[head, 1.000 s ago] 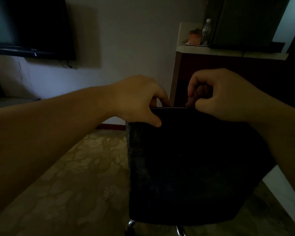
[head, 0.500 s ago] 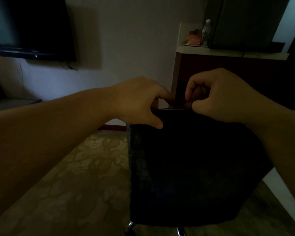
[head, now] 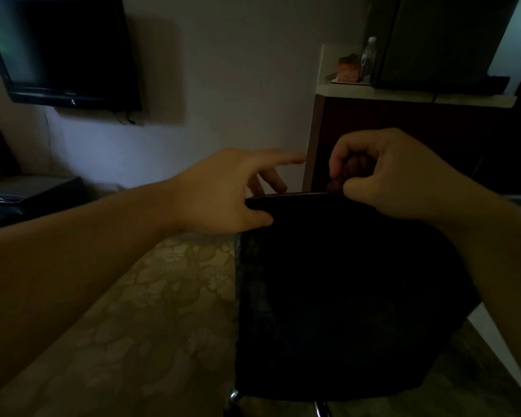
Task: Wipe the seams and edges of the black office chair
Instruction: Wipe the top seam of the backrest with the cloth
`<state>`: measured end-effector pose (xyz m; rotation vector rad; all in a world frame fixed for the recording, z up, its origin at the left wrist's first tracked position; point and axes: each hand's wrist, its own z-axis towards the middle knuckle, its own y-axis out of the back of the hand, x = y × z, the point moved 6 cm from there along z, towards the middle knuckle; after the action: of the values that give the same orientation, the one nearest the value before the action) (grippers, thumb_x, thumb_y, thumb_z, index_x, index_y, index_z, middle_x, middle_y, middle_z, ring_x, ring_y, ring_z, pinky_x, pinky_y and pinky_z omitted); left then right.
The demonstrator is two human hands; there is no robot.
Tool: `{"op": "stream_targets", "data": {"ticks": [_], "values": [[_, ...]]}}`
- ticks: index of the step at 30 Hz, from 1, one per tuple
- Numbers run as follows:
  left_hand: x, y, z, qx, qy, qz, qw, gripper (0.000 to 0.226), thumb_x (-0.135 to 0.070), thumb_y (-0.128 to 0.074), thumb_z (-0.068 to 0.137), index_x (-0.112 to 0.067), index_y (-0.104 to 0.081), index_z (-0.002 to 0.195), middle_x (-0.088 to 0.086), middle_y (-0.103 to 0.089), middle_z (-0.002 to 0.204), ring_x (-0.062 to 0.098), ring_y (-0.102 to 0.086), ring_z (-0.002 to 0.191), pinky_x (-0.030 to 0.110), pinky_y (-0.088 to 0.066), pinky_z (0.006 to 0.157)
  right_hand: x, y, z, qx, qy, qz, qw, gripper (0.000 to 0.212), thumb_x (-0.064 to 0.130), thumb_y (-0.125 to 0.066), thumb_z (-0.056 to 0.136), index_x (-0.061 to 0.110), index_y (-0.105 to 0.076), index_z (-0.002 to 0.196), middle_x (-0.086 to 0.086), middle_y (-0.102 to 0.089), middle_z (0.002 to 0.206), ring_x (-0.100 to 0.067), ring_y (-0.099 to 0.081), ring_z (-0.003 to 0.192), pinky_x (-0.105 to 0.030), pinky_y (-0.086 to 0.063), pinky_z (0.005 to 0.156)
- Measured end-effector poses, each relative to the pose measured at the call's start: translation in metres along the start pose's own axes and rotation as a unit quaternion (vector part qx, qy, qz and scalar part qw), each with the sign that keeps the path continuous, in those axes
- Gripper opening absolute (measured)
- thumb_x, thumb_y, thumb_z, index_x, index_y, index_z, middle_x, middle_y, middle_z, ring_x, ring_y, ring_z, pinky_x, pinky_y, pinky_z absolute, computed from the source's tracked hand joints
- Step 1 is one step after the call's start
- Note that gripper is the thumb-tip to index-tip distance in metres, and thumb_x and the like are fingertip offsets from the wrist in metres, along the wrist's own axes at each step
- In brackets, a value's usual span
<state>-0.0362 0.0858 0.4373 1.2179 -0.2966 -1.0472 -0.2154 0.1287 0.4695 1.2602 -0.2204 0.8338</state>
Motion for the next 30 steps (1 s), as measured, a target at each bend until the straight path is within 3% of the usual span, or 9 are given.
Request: {"op": "stream_targets", "data": {"ticks": [5, 8, 12, 15, 16, 19, 23, 27, 30], "values": [[0.01, -0.013, -0.013, -0.025, 0.024, -0.028, 0.999, 0.09, -0.021, -0.084, 0.079, -0.043, -0.036, 0.152, -0.016, -0.069, 0.11, -0.006, -0.064, 0.098, 0.008, -0.05, 0.084, 0.001, -0.004, -0.004, 0.073, -0.001, 0.032, 0.997, 0.025, -0.009, -0.064, 0.076, 0.016, -0.067, 0.076, -0.007, -0.072, 0.078, -0.022, -0.065, 0.066, -0.018, -0.048, 0.058], [0.013, -0.018, -0.015, -0.053, 0.035, -0.063, 0.996, 0.091, -0.015, -0.084, 0.079, -0.04, -0.036, 0.153, -0.015, -0.07, 0.107, -0.006, -0.064, 0.097, 0.004, -0.046, 0.083, -0.003, 0.0, 0.001, 0.011, 0.003, 0.015, 1.0, 0.026, -0.006, -0.064, 0.078, 0.02, -0.066, 0.078, 0.001, -0.071, 0.078, -0.007, -0.064, 0.06, -0.014, -0.045, 0.053], [0.015, -0.025, -0.02, -0.077, 0.054, -0.13, 0.987, 0.095, -0.013, -0.085, 0.079, -0.04, -0.033, 0.154, -0.018, -0.073, 0.099, -0.003, -0.067, 0.095, 0.009, -0.049, 0.084, 0.006, -0.009, -0.004, 0.095, 0.034, -0.002, 0.995, 0.017, 0.01, -0.068, 0.068, 0.026, -0.064, 0.067, -0.012, -0.066, 0.079, -0.037, -0.064, 0.076, -0.049, -0.051, 0.066], [0.018, -0.03, -0.023, -0.111, 0.073, -0.169, 0.977, 0.091, -0.011, -0.083, 0.08, -0.039, -0.036, 0.152, -0.019, -0.074, 0.1, -0.003, -0.068, 0.097, 0.01, -0.05, 0.086, -0.002, 0.0, 0.003, 0.007, 0.034, 0.011, 0.999, 0.022, 0.0, -0.068, 0.077, 0.021, -0.065, 0.072, -0.01, -0.065, 0.075, -0.013, -0.06, 0.059, -0.024, -0.049, 0.056], [0.019, -0.032, -0.024, -0.12, 0.079, -0.182, 0.973, 0.089, -0.01, -0.083, 0.08, -0.039, -0.038, 0.151, -0.018, -0.074, 0.1, -0.003, -0.068, 0.097, 0.012, -0.051, 0.086, -0.002, 0.0, 0.004, 0.0, 0.035, 0.01, 0.999, 0.02, -0.001, -0.066, 0.077, 0.019, -0.065, 0.072, -0.01, -0.065, 0.075, -0.016, -0.061, 0.059, -0.021, -0.048, 0.055], [0.018, -0.038, -0.028, -0.139, 0.084, -0.206, 0.965, 0.087, -0.008, -0.083, 0.08, -0.038, -0.04, 0.15, -0.014, -0.075, 0.101, 0.0, -0.07, 0.098, 0.019, -0.055, 0.09, 0.004, -0.01, -0.001, 0.091, 0.039, -0.005, 0.995, 0.005, 0.02, -0.067, 0.065, 0.021, -0.065, 0.07, -0.017, -0.066, 0.078, -0.039, -0.061, 0.073, -0.043, -0.05, 0.061], [0.019, -0.042, -0.029, -0.161, 0.094, -0.224, 0.957, 0.087, -0.007, -0.081, 0.081, -0.039, -0.038, 0.149, -0.013, -0.075, 0.1, 0.0, -0.07, 0.096, 0.019, -0.055, 0.092, 0.001, -0.003, 0.005, 0.018, 0.047, -0.018, 0.999, 0.021, -0.001, -0.068, 0.077, 0.02, -0.064, 0.074, 0.003, -0.064, 0.067, -0.005, -0.057, 0.053, -0.015, -0.044, 0.053], [0.016, -0.045, -0.031, -0.152, 0.093, -0.221, 0.959, 0.089, -0.01, -0.082, 0.081, -0.043, -0.036, 0.149, -0.015, -0.074, 0.1, -0.001, -0.07, 0.096, 0.018, -0.055, 0.09, 0.009, -0.016, 0.0, 0.108, 0.047, -0.008, 0.993, 0.017, 0.009, -0.067, 0.068, 0.025, -0.062, 0.067, -0.012, -0.064, 0.076, -0.031, -0.059, 0.066, -0.037, -0.046, 0.062], [0.016, -0.046, -0.029, -0.153, 0.094, -0.208, 0.961, 0.088, -0.012, -0.082, 0.082, -0.047, -0.035, 0.148, -0.015, -0.073, 0.103, -0.003, -0.068, 0.099, 0.02, -0.055, 0.092, 0.003, -0.009, 0.006, 0.042, 0.046, -0.015, 0.998, 0.025, -0.001, -0.068, 0.076, 0.023, -0.062, 0.07, -0.004, -0.065, 0.07, -0.008, -0.055, 0.054, -0.019, -0.045, 0.054]]}}
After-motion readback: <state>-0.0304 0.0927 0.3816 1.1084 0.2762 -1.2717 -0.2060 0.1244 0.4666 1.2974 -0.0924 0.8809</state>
